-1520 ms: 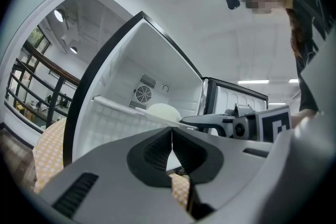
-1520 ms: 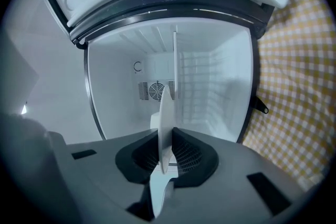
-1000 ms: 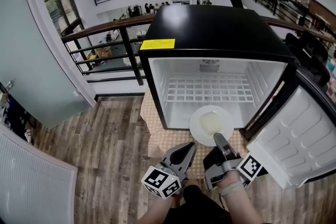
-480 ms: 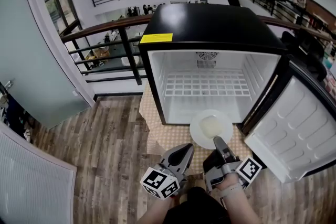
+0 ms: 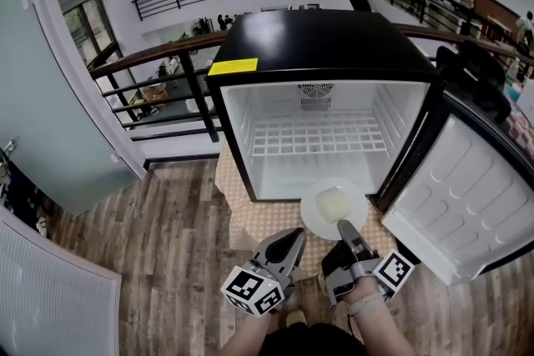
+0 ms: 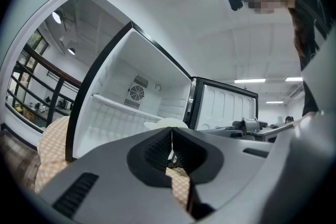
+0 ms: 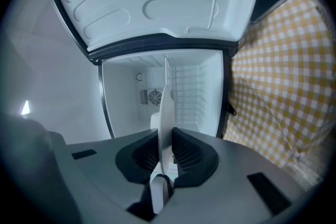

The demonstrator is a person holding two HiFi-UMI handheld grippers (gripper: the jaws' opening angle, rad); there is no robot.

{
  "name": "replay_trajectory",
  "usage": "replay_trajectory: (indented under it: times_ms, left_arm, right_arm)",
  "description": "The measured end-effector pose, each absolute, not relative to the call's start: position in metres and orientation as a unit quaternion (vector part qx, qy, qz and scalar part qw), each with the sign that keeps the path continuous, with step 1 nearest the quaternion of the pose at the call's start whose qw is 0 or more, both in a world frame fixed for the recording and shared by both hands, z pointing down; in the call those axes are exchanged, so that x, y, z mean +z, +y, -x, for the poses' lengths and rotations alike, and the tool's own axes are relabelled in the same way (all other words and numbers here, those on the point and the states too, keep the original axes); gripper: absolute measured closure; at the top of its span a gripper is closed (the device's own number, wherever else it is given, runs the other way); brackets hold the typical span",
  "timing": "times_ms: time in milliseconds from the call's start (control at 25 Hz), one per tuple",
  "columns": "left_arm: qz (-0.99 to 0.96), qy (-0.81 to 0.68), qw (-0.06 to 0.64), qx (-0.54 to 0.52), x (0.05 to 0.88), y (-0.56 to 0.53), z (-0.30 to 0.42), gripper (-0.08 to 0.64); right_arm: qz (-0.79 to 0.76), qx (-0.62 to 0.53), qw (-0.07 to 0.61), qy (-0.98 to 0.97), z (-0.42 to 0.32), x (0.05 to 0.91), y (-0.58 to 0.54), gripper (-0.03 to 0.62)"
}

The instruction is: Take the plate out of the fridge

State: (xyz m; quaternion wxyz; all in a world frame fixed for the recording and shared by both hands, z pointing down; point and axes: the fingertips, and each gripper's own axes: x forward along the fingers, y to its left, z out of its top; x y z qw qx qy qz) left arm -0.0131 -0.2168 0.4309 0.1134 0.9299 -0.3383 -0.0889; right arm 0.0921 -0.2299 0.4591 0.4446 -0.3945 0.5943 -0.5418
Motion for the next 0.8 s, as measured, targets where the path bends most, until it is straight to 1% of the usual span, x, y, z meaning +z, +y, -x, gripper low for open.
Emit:
replay_trajectory:
  times_ms: [800]
  left_arm:
    - [-0.923,-0.357,0.115,-0.089,0.432,-0.174,0.014,0.549]
  right_arm:
    - [0.383,-0.556,0.423,0.605,-0.091,0.466,-0.188,0.537]
